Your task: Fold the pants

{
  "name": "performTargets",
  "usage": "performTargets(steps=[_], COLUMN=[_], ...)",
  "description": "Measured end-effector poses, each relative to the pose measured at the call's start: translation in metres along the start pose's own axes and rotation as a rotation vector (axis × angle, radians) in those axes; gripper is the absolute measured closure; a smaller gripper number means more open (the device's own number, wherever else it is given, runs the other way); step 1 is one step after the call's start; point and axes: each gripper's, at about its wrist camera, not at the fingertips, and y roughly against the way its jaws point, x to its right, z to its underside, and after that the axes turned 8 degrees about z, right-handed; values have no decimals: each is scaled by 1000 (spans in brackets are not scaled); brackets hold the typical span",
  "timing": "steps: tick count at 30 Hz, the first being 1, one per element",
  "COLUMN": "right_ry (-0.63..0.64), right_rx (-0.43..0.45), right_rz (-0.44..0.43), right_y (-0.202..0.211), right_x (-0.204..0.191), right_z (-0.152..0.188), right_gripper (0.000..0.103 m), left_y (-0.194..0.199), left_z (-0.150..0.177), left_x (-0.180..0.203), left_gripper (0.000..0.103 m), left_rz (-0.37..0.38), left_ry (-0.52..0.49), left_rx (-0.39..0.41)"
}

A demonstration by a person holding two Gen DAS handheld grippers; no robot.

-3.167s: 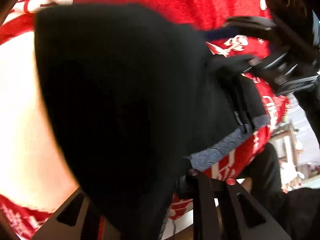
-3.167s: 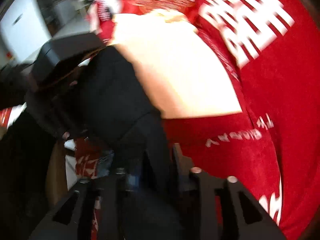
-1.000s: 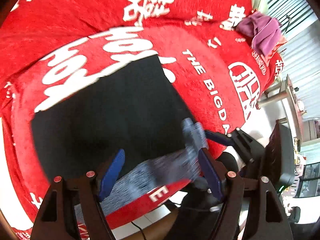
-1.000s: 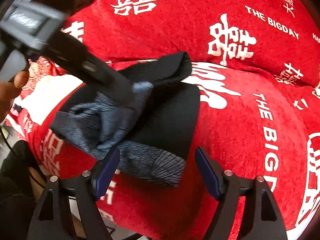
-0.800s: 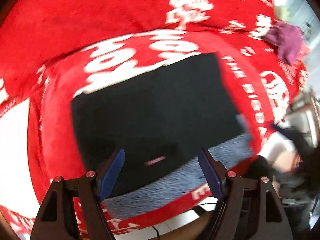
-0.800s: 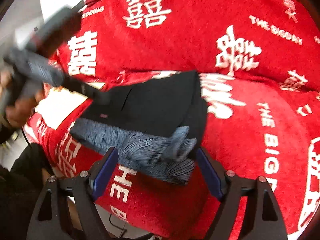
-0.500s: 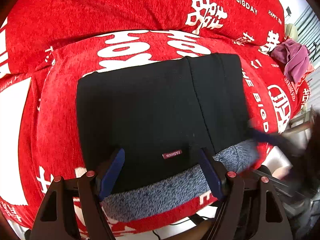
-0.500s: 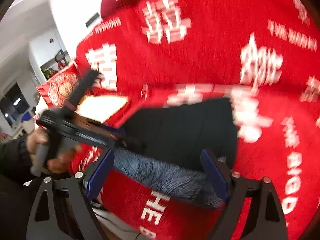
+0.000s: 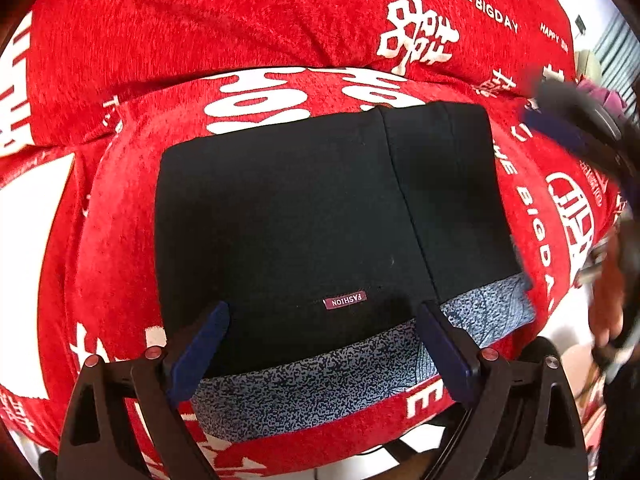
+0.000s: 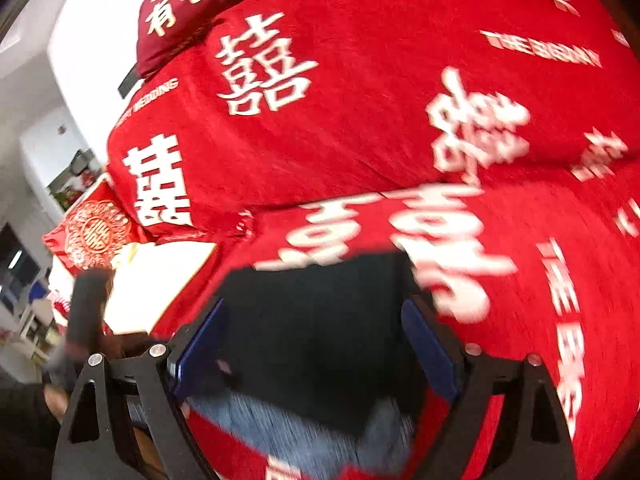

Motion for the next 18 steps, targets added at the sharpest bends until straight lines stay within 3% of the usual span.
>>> performTargets(steps=[4,7,9,11,14,18], right_ry=[93,130,91,83,71,75], right_rx=[-125,-269,-337,-292,-289,-294], right_rz=[9,142,181,159,155,146], right_y=[-66,-118,-135,-128,-125,-127], right_x=[-18,-9,4,8,13,18], right_z=[-29,-20,-8,-2,4,4], right_gripper=[12,13,12,12,12,11], left_y=[0,1,-1,-5,-11,-8], left_z=[-1,-1,0,-1,-2,-2], left_x=[-1,-1,0,3,10,9], left_gripper=[6,6,6,1,1,1], left_rz=[14,40,28,29,-15,-11], left_ry=[1,-3,-8,-12,-36,-36], left_rx=[6,14,14,16,12,7])
